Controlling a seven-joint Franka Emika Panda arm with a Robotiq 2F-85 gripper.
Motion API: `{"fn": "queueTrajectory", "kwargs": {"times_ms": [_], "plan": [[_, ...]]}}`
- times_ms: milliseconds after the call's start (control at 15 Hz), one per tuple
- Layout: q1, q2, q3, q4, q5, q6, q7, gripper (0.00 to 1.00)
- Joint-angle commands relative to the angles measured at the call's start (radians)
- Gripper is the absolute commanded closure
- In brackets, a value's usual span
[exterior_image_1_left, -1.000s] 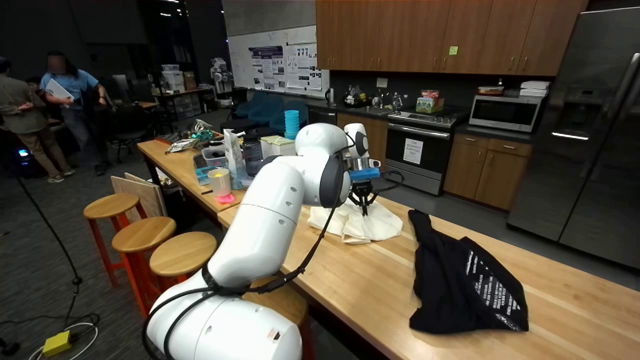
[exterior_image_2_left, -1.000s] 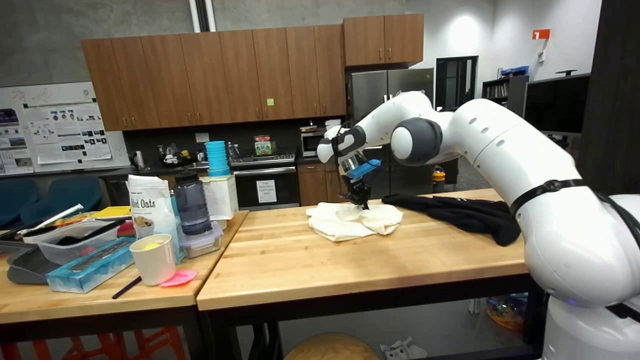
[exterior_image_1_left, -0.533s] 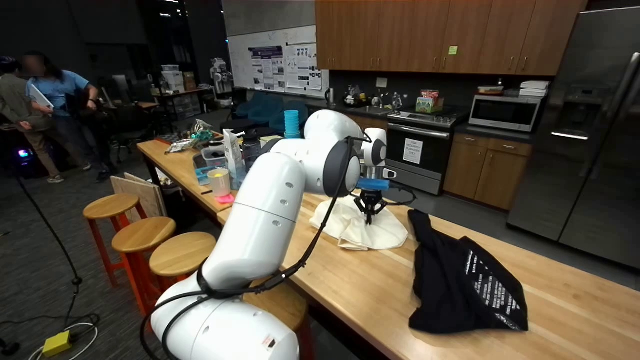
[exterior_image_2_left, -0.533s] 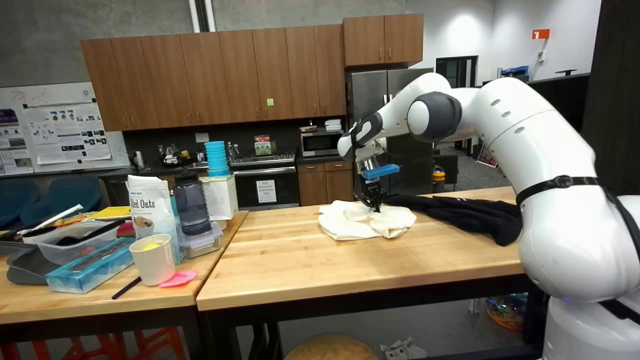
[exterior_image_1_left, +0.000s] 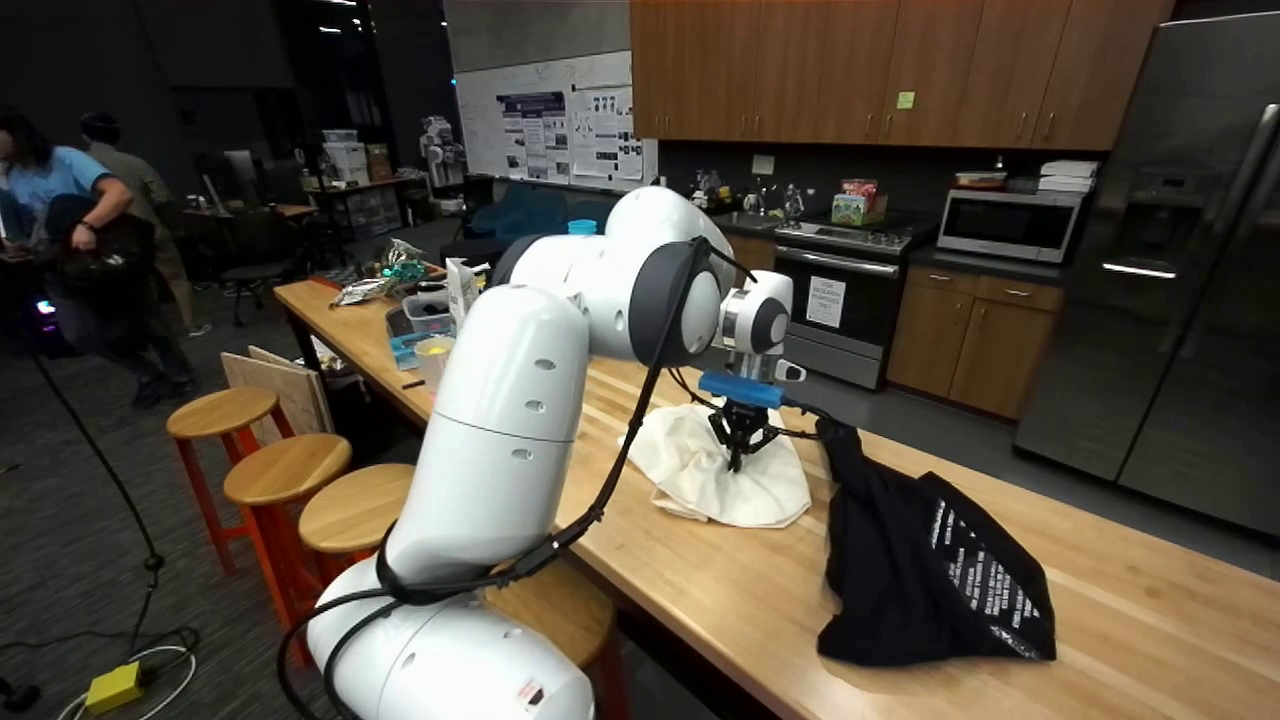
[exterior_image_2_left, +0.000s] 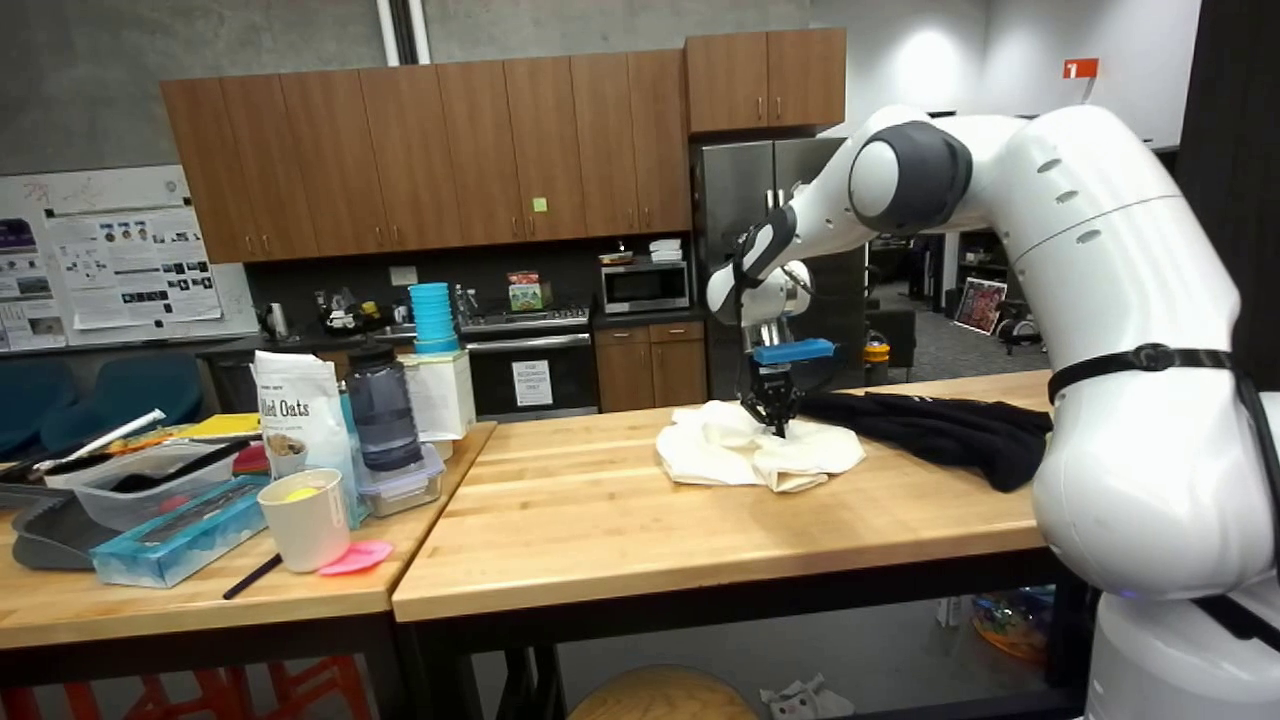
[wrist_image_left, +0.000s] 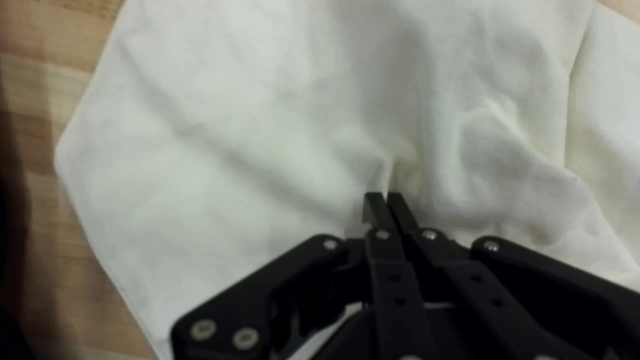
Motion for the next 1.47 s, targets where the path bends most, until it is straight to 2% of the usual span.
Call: {"fn": "queueTrajectory", "kwargs": {"times_ms": [0,267,533,800,1000,1400], "plan": [[0.040,-0.042,0.014,-0.009,-0.051,-0.050,0.014,1.00],[0.116,0.024,0.036,0.153,-0.163,-0.210,0.002,1.00],[0.199,0.137,0.053,0.391,-0.280,-0.418,-0.039,1.00],[0.245,0.231,0.050,0.561,-0.360,-0.510,-0.086,1.00],[0.228,0.243,0.045,0.571,-0.353,-0.489,-0.080,1.00],[0.135,0.139,0.041,0.409,-0.279,-0.455,-0.043,1.00]]}}
